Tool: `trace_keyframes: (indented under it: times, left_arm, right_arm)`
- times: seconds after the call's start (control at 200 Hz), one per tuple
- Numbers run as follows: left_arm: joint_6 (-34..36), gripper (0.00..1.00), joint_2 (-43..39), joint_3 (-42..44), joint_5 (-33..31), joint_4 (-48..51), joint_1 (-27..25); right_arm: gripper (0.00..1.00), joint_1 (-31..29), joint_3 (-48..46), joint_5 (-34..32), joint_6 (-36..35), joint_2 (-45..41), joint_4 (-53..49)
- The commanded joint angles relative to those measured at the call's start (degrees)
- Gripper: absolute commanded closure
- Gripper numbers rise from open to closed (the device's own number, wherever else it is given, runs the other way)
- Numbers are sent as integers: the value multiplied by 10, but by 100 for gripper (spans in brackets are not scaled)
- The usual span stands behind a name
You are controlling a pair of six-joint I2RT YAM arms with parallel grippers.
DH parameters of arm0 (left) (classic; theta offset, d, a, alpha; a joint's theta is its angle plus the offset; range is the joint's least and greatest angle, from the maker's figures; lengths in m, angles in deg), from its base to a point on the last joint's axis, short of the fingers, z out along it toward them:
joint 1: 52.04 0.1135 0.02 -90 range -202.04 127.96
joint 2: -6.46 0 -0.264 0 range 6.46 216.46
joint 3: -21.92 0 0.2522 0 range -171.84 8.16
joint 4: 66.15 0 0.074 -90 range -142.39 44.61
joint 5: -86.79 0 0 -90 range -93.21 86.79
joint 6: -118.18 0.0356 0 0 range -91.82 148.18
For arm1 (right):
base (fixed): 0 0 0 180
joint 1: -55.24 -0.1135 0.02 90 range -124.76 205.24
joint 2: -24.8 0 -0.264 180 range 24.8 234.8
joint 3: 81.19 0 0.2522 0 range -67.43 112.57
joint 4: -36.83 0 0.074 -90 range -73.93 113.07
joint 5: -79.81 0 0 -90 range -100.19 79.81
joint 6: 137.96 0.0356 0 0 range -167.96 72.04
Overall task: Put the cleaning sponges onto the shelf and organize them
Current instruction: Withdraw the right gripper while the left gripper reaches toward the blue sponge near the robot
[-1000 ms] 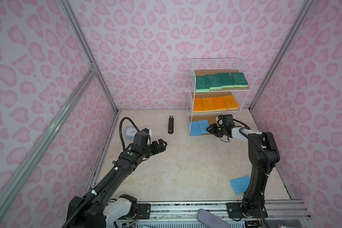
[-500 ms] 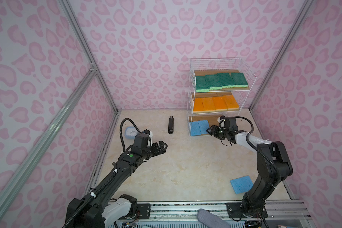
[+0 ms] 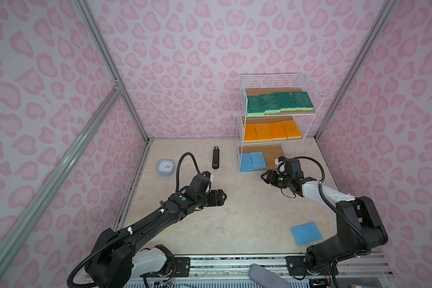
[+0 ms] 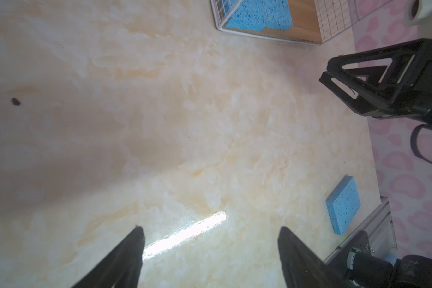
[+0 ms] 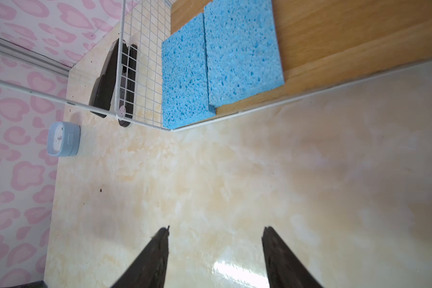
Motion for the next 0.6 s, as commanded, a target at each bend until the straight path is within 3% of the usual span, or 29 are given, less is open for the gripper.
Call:
trace_keyframes:
  times: [0.0,0.145,0.26,0.375,0.5,0.595]
  left_arm:
    - [-13,21,29,-17,-22,-43,-34]
    - [-25,29,98,-54,-38,-65,-94]
    - [-31,29,163,-100,-42,-77,-135]
    - [-32,30,232,-166,-40,-81,-171]
    - [-31,42,312,-243,-27,-82,-204]
    - [-32,43,364,-294,-17,-82,-226]
  right_arm:
    - [39,0,-26,-5,0,-46,-12]
    - [38,20,-64,-19,3,-125,-59]
    - [38,71,-88,-4,7,-180,-112]
    - [38,110,-100,-42,10,-248,-177]
    - [34,158,-135,-57,17,-312,-194]
    - [35,215,-155,-34,19,-336,-204]
